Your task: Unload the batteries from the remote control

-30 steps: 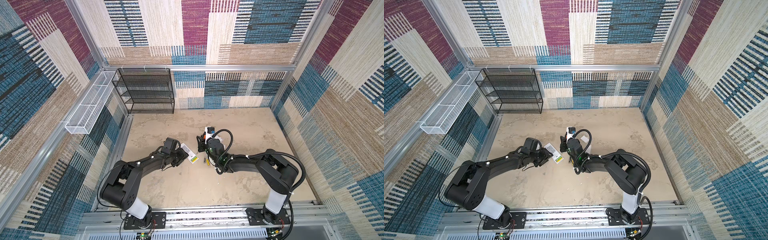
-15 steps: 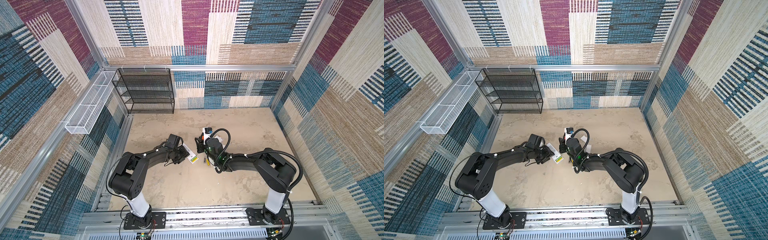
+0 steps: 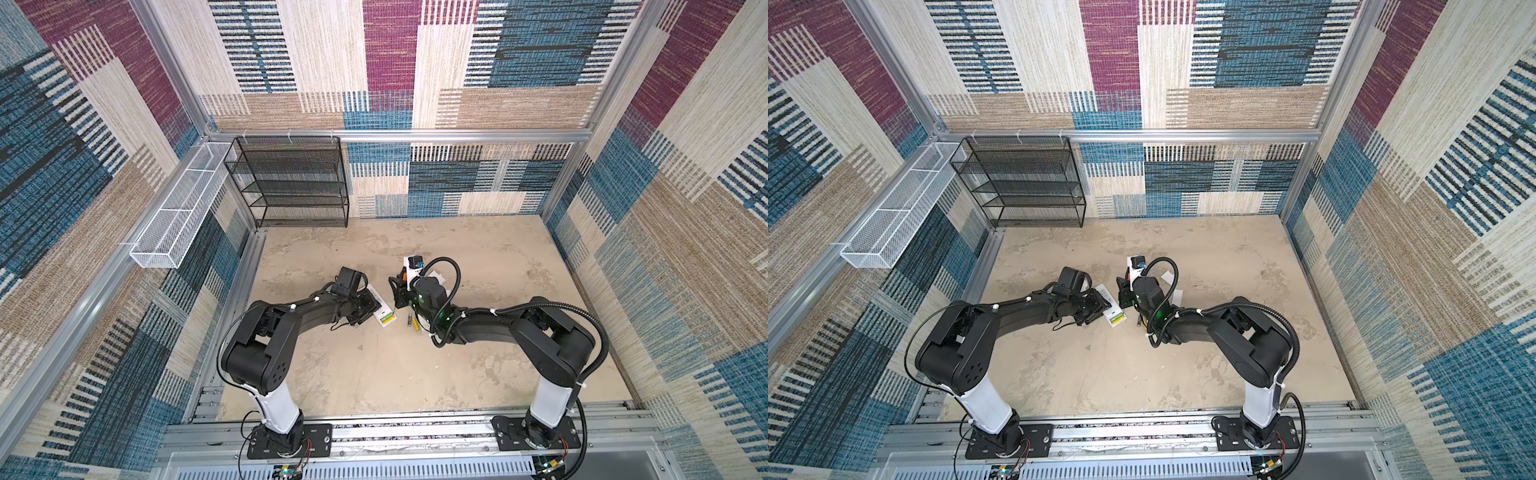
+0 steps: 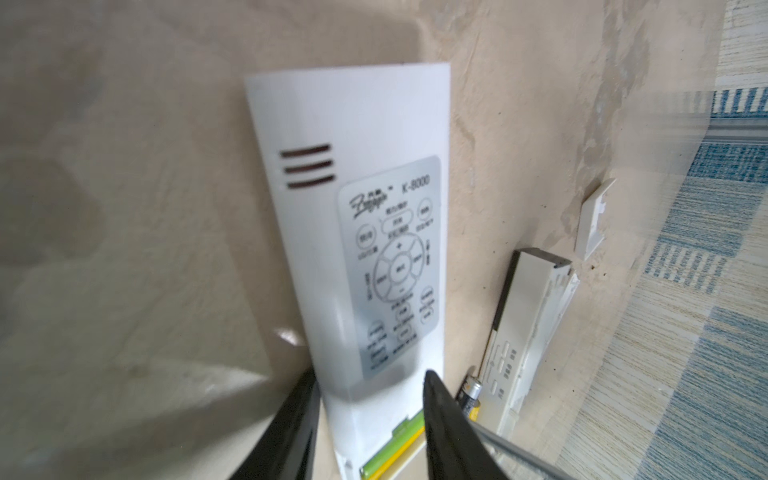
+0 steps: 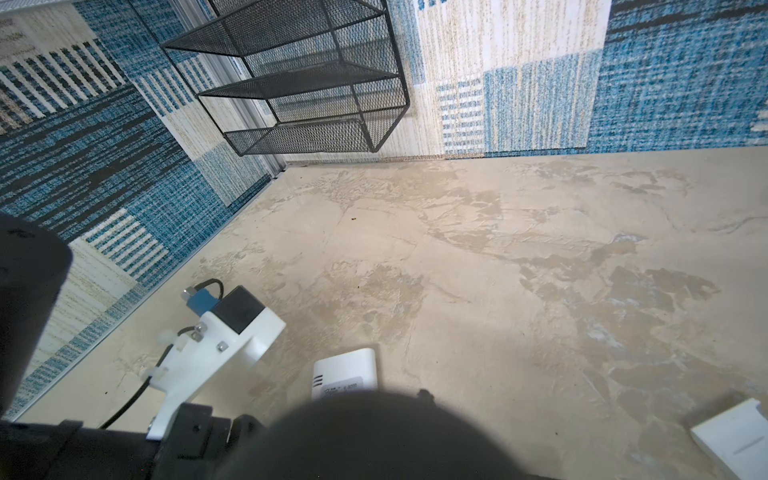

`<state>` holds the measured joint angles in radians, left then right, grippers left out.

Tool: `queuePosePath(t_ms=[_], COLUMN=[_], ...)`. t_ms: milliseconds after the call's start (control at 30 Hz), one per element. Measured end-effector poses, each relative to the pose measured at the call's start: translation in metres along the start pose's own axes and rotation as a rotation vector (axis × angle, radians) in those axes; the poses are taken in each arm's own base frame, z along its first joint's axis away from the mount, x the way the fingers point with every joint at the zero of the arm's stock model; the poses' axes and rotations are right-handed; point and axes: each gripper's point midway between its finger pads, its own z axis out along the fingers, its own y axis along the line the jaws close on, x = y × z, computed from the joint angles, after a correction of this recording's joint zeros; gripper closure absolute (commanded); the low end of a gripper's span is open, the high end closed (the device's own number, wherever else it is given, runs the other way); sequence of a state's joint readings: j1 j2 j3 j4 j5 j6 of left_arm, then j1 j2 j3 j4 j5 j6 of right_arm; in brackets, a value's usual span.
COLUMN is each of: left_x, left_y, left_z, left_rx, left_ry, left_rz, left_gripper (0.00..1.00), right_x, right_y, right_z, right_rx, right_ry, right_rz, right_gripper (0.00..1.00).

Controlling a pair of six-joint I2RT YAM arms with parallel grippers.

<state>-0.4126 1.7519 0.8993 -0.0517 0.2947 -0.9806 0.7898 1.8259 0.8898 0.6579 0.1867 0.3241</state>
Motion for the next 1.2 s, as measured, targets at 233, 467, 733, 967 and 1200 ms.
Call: queuePosePath(t_ms=[233, 467, 733, 967, 1200], left_x=[0.002, 0.005, 0.009, 0.015, 0.020], left_y=[0.003, 0.003, -0.001, 0.001, -0.001], left_z=[0.003, 0.007, 0.010, 0.006, -0.001], left_rx=[0.000, 0.015, 0.053, 0.073, 0.095], left_ry=[0.001, -0.013, -0.028, -0.040, -0.027], left_rz=[0.002, 0.014, 0.032, 0.040, 0.030], left_gripper=[0.57, 0.57, 0.60, 0.60, 0.62], right_x=[0.001, 0.004, 0.055, 0.055, 0.027], right_y=[0.003, 0.017, 0.027, 0.022, 0.001], right_z=[0.004, 0.010, 0.014, 0.007, -0.006], right_rx=[-0.013, -0.026, -0.012, 0.000, 0.043], right_ry=[-0.010, -0.034, 0.096, 0.096, 0.063], right_rz=[-0.015, -0.079, -0.172, -0.155, -0.049], right_gripper=[1.00, 1.00, 1.00, 1.00, 1.00])
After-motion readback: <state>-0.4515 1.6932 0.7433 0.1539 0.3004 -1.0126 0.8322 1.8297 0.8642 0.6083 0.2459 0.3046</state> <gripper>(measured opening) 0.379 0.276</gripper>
